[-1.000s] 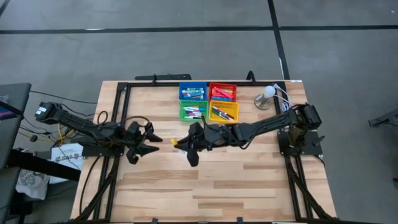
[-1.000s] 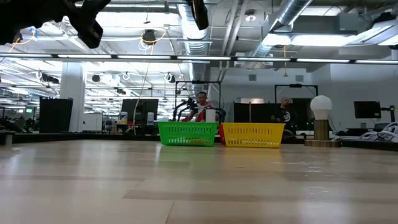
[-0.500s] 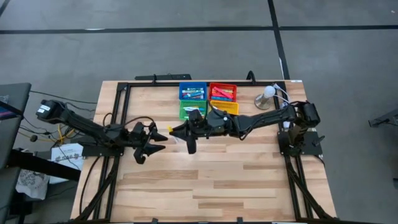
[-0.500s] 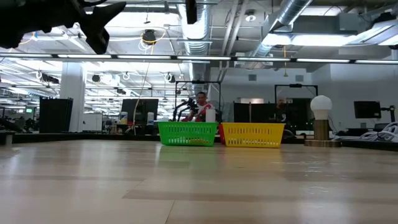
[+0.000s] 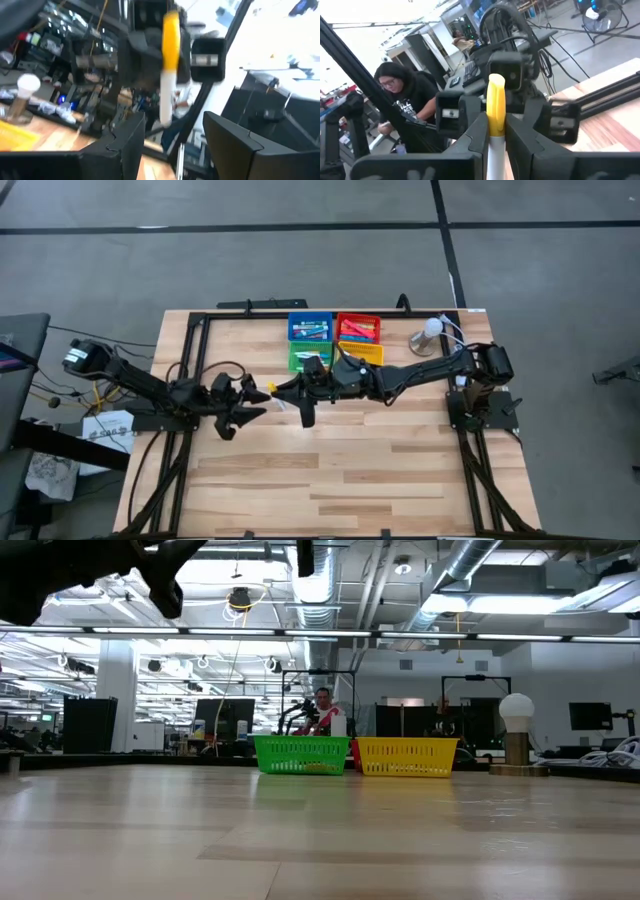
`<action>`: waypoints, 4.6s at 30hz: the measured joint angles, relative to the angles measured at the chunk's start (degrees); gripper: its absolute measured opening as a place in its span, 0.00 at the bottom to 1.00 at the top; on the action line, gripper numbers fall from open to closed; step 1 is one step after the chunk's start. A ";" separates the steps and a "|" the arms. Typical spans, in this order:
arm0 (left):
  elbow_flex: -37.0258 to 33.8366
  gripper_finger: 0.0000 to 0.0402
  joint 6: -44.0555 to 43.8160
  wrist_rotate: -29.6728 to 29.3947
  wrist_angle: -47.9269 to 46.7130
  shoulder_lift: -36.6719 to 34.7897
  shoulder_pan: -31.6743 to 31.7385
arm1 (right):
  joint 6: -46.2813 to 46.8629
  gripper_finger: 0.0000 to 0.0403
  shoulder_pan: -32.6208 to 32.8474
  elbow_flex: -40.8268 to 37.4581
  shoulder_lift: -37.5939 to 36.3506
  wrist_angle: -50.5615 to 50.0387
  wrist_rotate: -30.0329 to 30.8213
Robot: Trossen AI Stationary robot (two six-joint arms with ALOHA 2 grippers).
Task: Pick & Place Markers
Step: Put the yellow highlighter in the green bin
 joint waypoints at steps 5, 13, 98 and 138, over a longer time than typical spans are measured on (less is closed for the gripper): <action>2.33 0.50 0.89 0.00 1.27 0.44 1.30 | 0.43 0.09 0.50 0.00 0.00 0.75 0.07; 7.90 0.50 6.15 0.12 0.87 5.84 1.35 | 0.56 0.10 0.56 0.00 0.00 1.62 0.16; 12.22 0.09 -0.73 0.03 -1.98 11.63 1.24 | -11.96 0.40 -2.80 -0.09 -10.57 -21.62 -5.39; 29.15 0.09 2.89 17.84 -43.11 11.67 21.99 | -10.50 0.27 -1.99 -54.12 -57.00 0.73 -0.77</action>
